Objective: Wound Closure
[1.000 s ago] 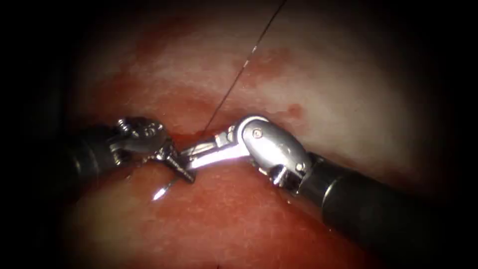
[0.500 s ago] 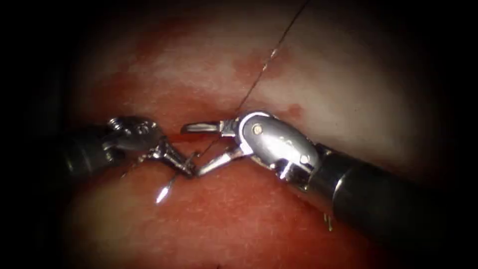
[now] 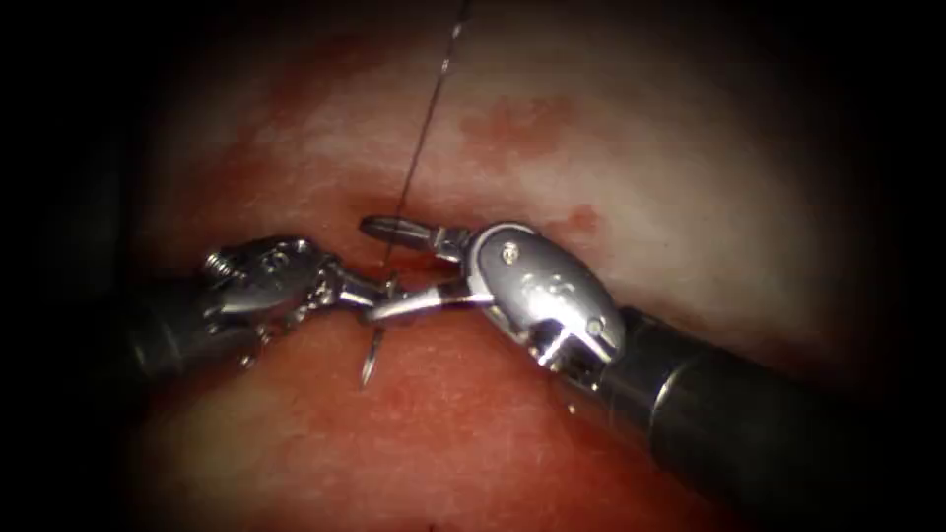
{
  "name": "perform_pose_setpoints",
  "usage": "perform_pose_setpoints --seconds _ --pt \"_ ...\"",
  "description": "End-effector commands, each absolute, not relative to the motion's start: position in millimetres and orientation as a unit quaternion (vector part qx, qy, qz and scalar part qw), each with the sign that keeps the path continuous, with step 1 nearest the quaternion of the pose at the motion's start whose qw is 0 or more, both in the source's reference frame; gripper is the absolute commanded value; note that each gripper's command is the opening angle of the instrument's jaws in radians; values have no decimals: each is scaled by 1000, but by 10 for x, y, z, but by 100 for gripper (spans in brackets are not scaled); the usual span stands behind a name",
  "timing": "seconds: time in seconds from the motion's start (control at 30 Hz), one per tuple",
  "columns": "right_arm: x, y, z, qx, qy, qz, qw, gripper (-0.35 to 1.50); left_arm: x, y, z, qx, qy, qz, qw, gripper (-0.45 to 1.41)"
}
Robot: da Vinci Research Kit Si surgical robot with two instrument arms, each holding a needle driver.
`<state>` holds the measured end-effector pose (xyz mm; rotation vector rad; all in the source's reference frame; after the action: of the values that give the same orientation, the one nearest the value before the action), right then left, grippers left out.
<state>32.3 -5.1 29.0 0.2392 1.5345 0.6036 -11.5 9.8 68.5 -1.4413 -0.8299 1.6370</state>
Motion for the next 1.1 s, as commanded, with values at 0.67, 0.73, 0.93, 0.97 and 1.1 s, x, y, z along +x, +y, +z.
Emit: perform_pose_setpoints --seconds 0.67,0.73,0.93,0.97,1.1 --pt "326 -53 285 27 656 267 706 66 -118 98 696 -566 -251 657 431 -45" --pt "328 -51 287 13 656 248 712 53 -118 96 696 -566 -250 657 431 -45" --pt "333 -51 293 0 660 223 717 19 -118 94 694 -567 -251 657 430 -45" --pt "334 -51 294 -1 659 219 720 14 -118 94 694 -567 -251 657 430 -45" --pt "334 -54 297 -11 657 192 729 -35 -118 94 693 -567 -251 657 430 -45"
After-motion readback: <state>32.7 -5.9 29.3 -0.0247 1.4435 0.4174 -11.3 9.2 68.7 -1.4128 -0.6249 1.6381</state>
